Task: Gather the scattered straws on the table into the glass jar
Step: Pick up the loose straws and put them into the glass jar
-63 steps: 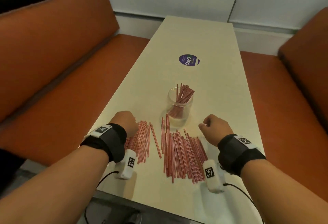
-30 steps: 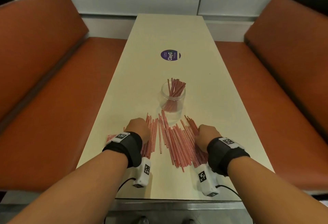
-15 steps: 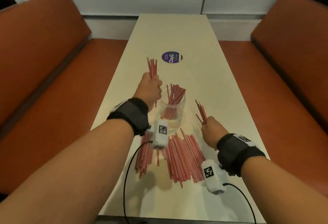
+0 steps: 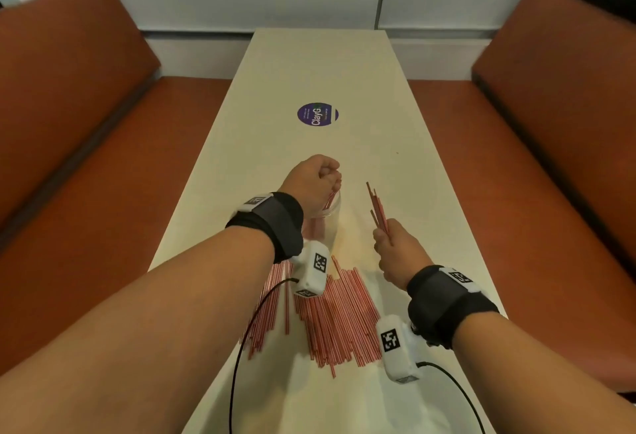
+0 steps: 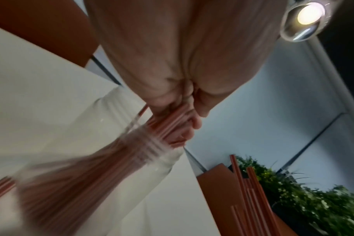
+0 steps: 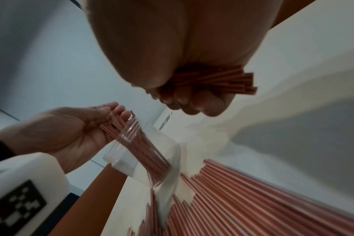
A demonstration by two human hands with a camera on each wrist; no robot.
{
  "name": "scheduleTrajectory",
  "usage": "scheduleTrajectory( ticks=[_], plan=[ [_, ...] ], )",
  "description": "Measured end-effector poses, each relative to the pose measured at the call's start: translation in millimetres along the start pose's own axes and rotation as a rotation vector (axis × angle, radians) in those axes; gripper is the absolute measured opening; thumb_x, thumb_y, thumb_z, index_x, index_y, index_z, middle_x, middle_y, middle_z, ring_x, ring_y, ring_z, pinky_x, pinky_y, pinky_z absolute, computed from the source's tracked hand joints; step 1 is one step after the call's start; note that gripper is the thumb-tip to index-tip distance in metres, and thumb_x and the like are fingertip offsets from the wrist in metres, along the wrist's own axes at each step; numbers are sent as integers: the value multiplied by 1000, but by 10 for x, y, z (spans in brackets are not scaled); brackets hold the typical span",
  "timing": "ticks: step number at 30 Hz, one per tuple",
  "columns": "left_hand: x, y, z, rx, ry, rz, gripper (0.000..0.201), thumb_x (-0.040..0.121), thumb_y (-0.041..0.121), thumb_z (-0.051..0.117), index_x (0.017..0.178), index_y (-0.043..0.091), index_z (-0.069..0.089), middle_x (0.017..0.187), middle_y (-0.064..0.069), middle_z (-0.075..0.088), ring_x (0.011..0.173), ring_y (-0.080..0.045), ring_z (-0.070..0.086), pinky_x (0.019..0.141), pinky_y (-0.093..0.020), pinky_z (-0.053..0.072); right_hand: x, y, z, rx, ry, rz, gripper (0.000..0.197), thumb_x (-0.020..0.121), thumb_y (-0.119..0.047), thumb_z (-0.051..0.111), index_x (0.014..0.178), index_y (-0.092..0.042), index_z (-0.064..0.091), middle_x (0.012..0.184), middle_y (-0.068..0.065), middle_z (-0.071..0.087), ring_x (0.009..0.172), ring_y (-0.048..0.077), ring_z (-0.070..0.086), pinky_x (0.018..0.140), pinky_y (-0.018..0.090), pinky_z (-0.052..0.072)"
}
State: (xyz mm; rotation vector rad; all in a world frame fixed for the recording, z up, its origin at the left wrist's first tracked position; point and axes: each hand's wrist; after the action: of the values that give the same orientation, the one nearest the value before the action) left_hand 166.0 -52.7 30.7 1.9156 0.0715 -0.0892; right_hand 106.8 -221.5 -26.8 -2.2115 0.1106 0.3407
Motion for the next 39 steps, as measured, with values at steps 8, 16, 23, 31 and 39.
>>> scheduleTrajectory(
  ticks=[8,16,23,31,39],
  plan=[
    [-33,-390,-445,448,-80,-94,114,59,54,83,148,16,23,152,-3,33,138,-23,35,113,-40,31,51,-337,-75,333,70,-80,17,99,-27,39,93,-15,50,71,0,46,55,14,41,57,33,41],
    [62,-597,-386,506,-175,-104,101,61,54,82,141,20,32,142,-1,47,124,-22,50,102,-39,43,475,-1317,187,781,-113,-226,22,102,-7,34,91,-15,51,72,2,48,67,15,48,75,29,45],
    [32,-583,-414,495,-175,-85,98,63,48,82,143,21,31,144,-1,45,126,-22,49,103,-37,42,683,-1204,446,569,-63,-75,15,99,-8,40,103,-10,55,81,4,60,82,20,58,86,36,51],
    [-15,-471,-450,524,-184,-109,100,65,42,83,145,17,28,142,-6,48,123,-23,52,101,-36,45,703,-1269,348,375,36,-226,24,96,-19,50,119,-13,56,110,1,64,97,14,62,91,31,48],
    [-734,-618,-825,747,14,-306,41,90,38,60,120,10,58,120,-9,62,103,-23,60,86,-32,48,107,-934,-89,19,224,-349,17,91,-31,58,102,-18,59,89,-7,61,78,10,57,73,23,43]
  ],
)
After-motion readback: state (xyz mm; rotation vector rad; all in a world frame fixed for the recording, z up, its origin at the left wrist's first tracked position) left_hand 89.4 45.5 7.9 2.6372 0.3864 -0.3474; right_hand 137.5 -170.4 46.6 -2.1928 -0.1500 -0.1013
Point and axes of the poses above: each hand's wrist, its own x-axis towards the middle knuckle, its own z-axis out of the palm, y = z × x
